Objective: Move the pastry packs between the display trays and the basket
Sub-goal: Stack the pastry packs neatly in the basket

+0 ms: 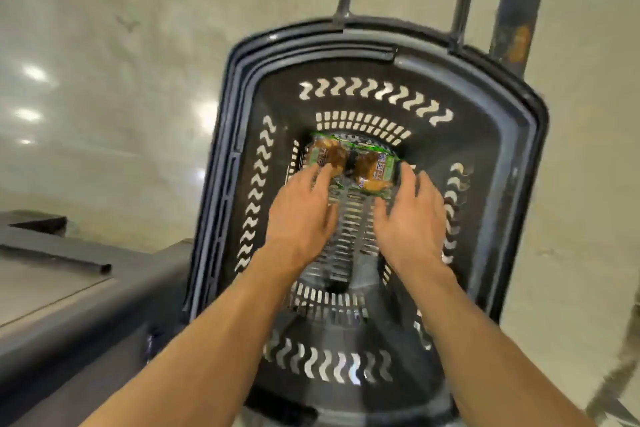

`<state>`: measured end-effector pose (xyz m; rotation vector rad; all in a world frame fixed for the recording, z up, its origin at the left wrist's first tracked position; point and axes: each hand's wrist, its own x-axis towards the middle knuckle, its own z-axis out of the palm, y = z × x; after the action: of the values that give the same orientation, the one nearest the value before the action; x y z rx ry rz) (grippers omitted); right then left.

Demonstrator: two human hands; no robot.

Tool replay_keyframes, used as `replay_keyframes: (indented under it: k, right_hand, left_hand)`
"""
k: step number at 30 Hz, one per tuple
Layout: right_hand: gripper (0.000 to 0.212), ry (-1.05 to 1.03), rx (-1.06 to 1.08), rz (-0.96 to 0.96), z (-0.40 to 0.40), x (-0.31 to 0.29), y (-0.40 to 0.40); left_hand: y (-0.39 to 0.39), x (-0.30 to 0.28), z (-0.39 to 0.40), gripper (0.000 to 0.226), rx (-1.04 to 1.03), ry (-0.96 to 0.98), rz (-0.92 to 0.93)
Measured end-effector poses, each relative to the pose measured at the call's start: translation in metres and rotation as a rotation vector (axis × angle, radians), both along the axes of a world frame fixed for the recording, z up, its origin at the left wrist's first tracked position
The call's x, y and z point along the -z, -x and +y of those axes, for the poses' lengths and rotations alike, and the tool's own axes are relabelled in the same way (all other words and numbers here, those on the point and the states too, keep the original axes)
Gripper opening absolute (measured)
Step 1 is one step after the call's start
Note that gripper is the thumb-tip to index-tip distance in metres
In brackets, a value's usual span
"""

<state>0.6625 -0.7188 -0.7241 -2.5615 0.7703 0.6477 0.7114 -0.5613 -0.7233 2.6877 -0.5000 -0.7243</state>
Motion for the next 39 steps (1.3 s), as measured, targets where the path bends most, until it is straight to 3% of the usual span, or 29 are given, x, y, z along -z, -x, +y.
replay_keyframes:
  k: [4,9,13,17,23,30,34,39]
  right_hand:
    - [0.064,0.014,-0.216,-0.054,-0.006,-0.191,0.021]
    - [0.058,0.009,-0.557,-0.295,0.005,-0.393,0.056]
    - [0.050,-0.086,-0.783,-0.560,0.026,-0.509,0.088]
    - [0.041,-0.352,-0.959,-0.821,0.098,-0.606,0.127]
    - [0.046,-0.605,-1.402,-1.049,0.266,-0.700,0.239]
    - [0.042,-0.722,-1.852,-1.024,0.429,-0.727,0.428]
    - [0.034,-0.722,-1.933,-0.870,0.501,-0.729,0.498]
    - [0.039,-0.551,-1.910,-0.647,0.560,-0.729,0.539]
  left_hand:
    - [0.006,-0.190,0.034,0.062,0.116,-0.031,-0.103]
    - [0.051,-0.410,0.085,0.056,0.097,-0.023,-0.416]
    - [0.148,-0.547,0.124,0.057,-0.090,-0.071,-0.629]
    - [0.283,-0.642,0.176,0.058,-0.421,-0.131,-0.763]
    - [0.502,-0.712,0.266,0.058,-0.962,-0.306,-0.949]
    - [0.749,-0.704,0.345,0.060,-1.491,-0.351,-0.983]
    - [0.829,-0.704,0.391,0.063,-1.629,-0.212,-0.956]
    - [0.842,-0.713,0.452,0.060,-1.560,-0.150,-0.943]
